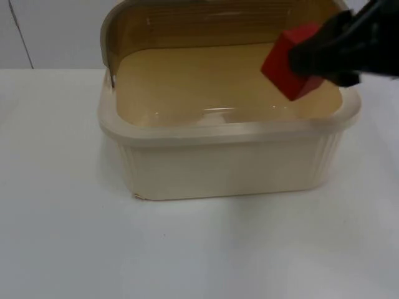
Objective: Open the box lid with the left hand, place the block into the box with the right hand, then close the box lid with the left hand.
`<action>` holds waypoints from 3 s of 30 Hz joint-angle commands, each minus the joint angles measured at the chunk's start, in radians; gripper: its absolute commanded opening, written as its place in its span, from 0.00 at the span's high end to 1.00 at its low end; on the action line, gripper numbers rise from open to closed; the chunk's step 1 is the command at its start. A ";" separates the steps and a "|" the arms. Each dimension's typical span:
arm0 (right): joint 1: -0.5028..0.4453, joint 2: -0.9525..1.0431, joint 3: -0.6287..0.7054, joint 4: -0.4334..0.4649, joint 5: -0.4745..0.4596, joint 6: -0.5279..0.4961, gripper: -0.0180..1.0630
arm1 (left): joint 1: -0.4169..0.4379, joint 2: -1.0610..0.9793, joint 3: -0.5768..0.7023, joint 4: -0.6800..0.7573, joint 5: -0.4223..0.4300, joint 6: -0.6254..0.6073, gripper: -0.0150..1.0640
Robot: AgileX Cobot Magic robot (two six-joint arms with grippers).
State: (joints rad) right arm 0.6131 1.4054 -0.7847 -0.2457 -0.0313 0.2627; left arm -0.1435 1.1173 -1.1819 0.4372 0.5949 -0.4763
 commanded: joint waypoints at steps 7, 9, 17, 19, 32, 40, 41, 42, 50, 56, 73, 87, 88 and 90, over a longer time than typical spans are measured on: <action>-0.106 0.217 0.001 0.122 -0.285 -0.087 0.99 | 0.005 -0.001 0.001 -0.003 0.008 0.001 0.01; -0.106 0.244 0.001 0.127 -0.332 -0.195 0.99 | 0.005 -0.001 0.001 -0.003 0.013 0.001 0.01; -0.104 0.309 -0.069 0.196 -0.417 -0.234 0.99 | 0.005 -0.001 0.001 -0.003 0.013 0.001 0.01; -0.104 0.355 -0.110 0.200 -0.406 -0.234 0.99 | 0.005 -0.001 0.001 -0.003 0.013 0.001 0.01; -0.104 0.511 -0.224 0.203 -0.415 -0.234 0.96 | 0.005 -0.001 0.001 -0.003 0.021 0.001 0.01; -0.104 0.511 -0.224 0.225 -0.402 -0.236 0.40 | 0.005 -0.001 0.001 -0.003 0.021 0.001 0.01; -0.104 0.511 -0.224 0.225 -0.400 -0.236 0.28 | 0.005 -0.001 0.001 -0.003 0.021 0.001 0.01; -0.104 0.511 -0.224 0.225 -0.395 -0.236 0.14 | 0.005 -0.001 0.001 -0.003 0.021 0.001 0.01; -0.104 0.504 -0.224 0.223 -0.353 -0.245 0.02 | 0.005 -0.001 0.001 -0.001 0.021 0.001 0.01; -0.101 0.466 -0.224 0.223 -0.297 -0.245 0.02 | 0.005 -0.001 0.001 -0.001 0.021 0.001 0.01; -0.100 0.102 -0.141 0.226 0.111 -0.245 0.02 | 0.005 -0.001 0.001 -0.001 0.027 0.001 0.01; -0.215 -0.215 -0.128 0.224 0.298 -0.225 0.02 | 0.005 -0.001 0.001 -0.001 0.027 0.001 0.01; -0.215 -0.215 -0.128 0.224 0.298 -0.225 0.02 | 0.005 -0.001 0.001 -0.001 0.027 0.001 0.01; -0.297 -0.262 -0.128 0.223 0.332 -0.227 0.02 | 0.005 -0.001 0.001 -0.001 0.027 0.001 0.01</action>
State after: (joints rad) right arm 0.3345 1.1597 -0.9165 -0.0190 0.2824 0.0349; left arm -0.1435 1.1173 -1.1819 0.4372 0.6174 -0.4748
